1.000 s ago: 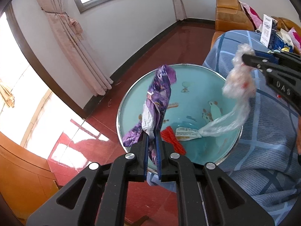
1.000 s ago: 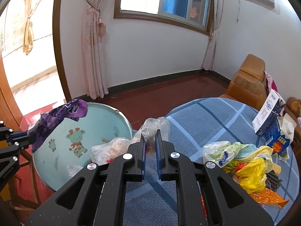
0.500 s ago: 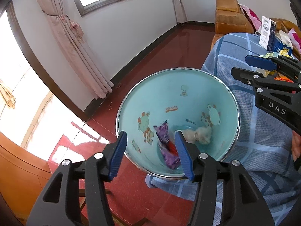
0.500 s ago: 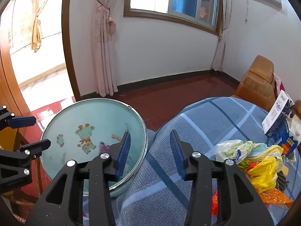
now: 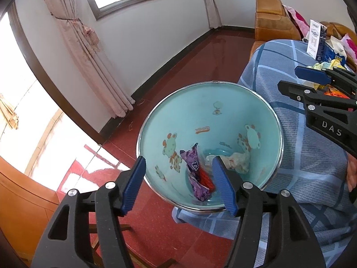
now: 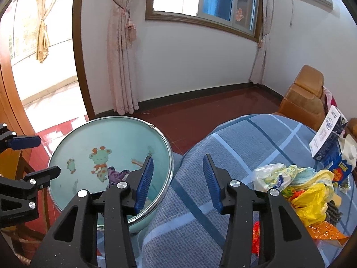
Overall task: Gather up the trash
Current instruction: 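Open the left tool to drop the wrapper while the right releases the clear bag, then move the right tool to the red plastic bag and grasp it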
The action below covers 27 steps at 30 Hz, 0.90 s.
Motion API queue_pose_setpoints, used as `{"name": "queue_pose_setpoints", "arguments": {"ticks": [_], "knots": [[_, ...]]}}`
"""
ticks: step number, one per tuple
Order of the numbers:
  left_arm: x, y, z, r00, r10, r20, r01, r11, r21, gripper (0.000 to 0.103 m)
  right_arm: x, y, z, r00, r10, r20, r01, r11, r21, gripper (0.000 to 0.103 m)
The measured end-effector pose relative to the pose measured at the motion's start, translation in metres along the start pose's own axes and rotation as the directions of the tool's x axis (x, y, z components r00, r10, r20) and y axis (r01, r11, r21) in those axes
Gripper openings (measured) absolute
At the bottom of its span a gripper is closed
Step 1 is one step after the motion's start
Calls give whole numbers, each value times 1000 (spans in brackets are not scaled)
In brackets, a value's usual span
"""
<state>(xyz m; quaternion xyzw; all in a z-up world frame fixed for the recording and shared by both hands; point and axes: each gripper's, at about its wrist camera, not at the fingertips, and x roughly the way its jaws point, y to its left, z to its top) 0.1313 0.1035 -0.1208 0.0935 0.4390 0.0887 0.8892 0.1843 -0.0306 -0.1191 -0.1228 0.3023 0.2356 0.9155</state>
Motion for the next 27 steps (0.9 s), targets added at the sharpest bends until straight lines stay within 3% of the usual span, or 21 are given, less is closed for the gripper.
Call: {"name": "queue_pose_setpoints", "arguments": {"ticks": [5, 16, 20, 24, 27], "knots": [[-3, -7, -2, 1000, -6, 6, 6, 1000, 10, 71, -7, -8, -4, 1000, -13, 0, 13, 1000, 22, 48], [-12, -24, -4, 999, -39, 19, 38, 998, 51, 71, -45, -42, -15, 997, -81, 13, 80, 994, 75, 53], [-19, -25, -2, 998, -41, 39, 40, 998, 47, 78, -57, -52, -21, 995, -100, 19, 97, 991, 92, 55], [-25, -29, -3, 997, -62, 54, 59, 997, 49, 79, -85, -67, -34, 990, -135, 30, 130, 985, 115, 56], [-29, -42, -7, 995, -68, 69, 64, 996, 63, 86, -117, -85, -51, 983, -179, 45, 171, 975, 142, 60]]}}
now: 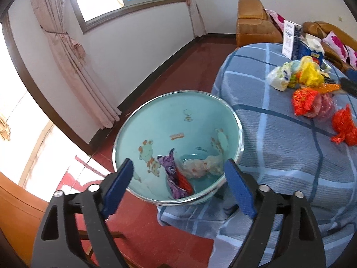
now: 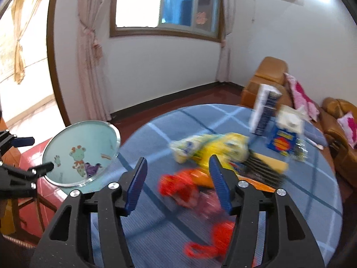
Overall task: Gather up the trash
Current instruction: 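Move the right tool to the red plastic bag and grasp it, then grasp the white printed plastic bag with the left tool while the right lifts the red bag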
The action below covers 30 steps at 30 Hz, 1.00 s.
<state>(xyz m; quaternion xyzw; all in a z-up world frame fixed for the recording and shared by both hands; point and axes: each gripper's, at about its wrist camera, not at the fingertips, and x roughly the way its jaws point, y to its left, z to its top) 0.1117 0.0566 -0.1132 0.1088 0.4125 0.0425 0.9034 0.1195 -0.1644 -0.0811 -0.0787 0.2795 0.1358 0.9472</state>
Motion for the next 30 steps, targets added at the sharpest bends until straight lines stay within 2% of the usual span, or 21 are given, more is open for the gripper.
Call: {"name": "queue_pose_setpoints", "arguments": {"ticks": [3, 8, 14, 19, 20, 23, 24, 27, 30], "knots": [[1, -15, -5, 1000, -15, -3, 15, 1000, 25, 87, -26, -33, -18, 997, -71, 4, 71, 996, 46, 61], [3, -37, -13, 998, -54, -19, 55, 996, 73, 87, -48, -82, -55, 986, -158, -51, 164, 973, 162, 61], [1, -39, -13, 997, -70, -19, 71, 995, 68, 87, -42, -88, -84, 987, -114, -114, 135, 970, 201, 61], [1, -35, -12, 997, -77, -20, 78, 996, 51, 87, -27, -79, -91, 988, -38, -149, 68, 976, 206, 59], [1, -35, -12, 997, -79, -21, 80, 996, 51, 87, -25, -79, -92, 987, -28, -156, 61, 976, 209, 55], [1, -36, -12, 996, -88, -22, 89, 995, 52, 87, -15, -80, -99, 981, 31, -193, 15, 972, 236, 23], [1, -37, -11, 996, -90, -21, 91, 995, 51, 87, -13, -81, -100, 978, 53, -200, -2, 969, 248, 18], [-3, -39, -8, 995, -99, -14, 99, 994, 53, 87, -20, -84, -100, 981, 79, -178, -29, 962, 271, 12], [-7, -44, -4, 994, -108, -2, 108, 992, 63, 87, -35, -90, -96, 987, 62, -147, -21, 964, 267, 12]]}}
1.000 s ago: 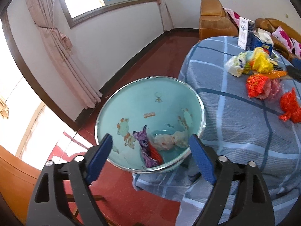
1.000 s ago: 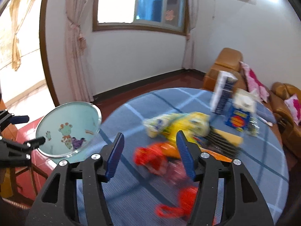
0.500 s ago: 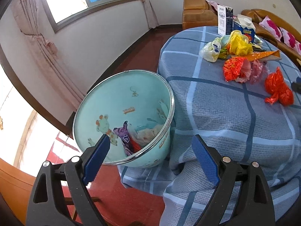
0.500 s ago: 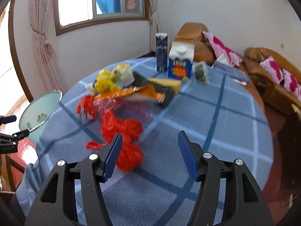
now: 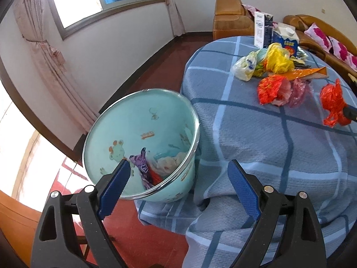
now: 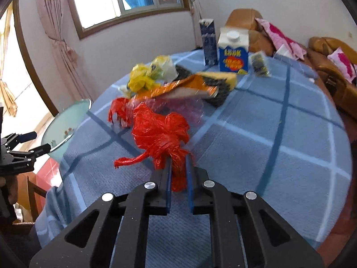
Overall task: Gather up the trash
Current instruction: 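Grasp the white printed plastic bag with the left tool while the right lifts the red bag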
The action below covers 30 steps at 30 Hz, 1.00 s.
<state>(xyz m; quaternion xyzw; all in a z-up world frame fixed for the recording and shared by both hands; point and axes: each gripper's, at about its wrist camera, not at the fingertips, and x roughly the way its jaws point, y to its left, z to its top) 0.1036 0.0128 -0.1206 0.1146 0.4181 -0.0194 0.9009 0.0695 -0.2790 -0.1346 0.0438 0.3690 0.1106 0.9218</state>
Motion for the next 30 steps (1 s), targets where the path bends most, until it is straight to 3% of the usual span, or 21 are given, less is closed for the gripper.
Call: {"name": "queue_pose_setpoints", "arguments": {"ticks": [6, 14, 22, 30], "knots": [[-2, -27, 15, 999, -25, 24, 24, 999, 39, 87, -30, -26, 2, 989, -126, 76, 127, 992, -19, 12], [0, -80, 44, 995, -83, 51, 78, 993, 92, 87, -39, -88, 2, 970, -228, 88, 221, 971, 88, 12], [13, -125, 63, 992, -114, 51, 107, 987, 120, 87, -42, -118, -5, 962, -262, 82, 248, 957, 147, 12], [31, -118, 78, 995, -95, 34, 93, 994, 65, 87, -39, -124, -9, 962, -260, 81, 245, 957, 157, 12]]}}
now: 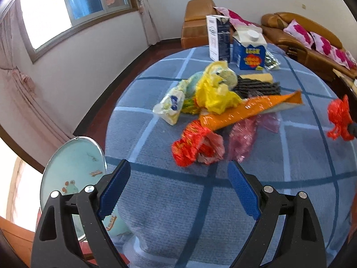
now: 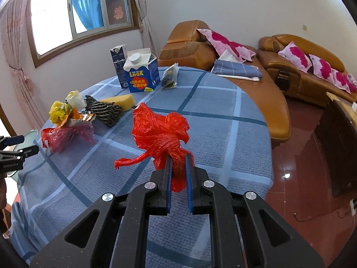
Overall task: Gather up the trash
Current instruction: 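Grasp the white printed plastic bag with the left tool while the right lifts the red bag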
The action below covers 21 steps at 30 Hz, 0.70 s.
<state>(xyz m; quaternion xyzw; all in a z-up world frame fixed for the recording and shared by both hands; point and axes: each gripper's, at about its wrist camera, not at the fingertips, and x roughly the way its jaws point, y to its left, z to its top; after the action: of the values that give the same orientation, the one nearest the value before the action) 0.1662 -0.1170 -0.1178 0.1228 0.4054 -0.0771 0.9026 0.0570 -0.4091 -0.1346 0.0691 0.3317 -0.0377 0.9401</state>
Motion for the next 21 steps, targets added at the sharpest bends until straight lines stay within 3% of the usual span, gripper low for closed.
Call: {"name": "queue_pose_setpoints", "arguments": {"ticks": [12, 21], "knots": [[13, 41, 23, 997, 72, 2, -71, 996, -60, 87, 7, -2, 6, 1000, 0, 5, 0, 1000, -3, 12], [46, 27, 48, 1000, 22, 5, -22, 1000, 3, 86, 30, 5, 37, 1000, -2, 12, 2, 1000, -1, 12]]}}
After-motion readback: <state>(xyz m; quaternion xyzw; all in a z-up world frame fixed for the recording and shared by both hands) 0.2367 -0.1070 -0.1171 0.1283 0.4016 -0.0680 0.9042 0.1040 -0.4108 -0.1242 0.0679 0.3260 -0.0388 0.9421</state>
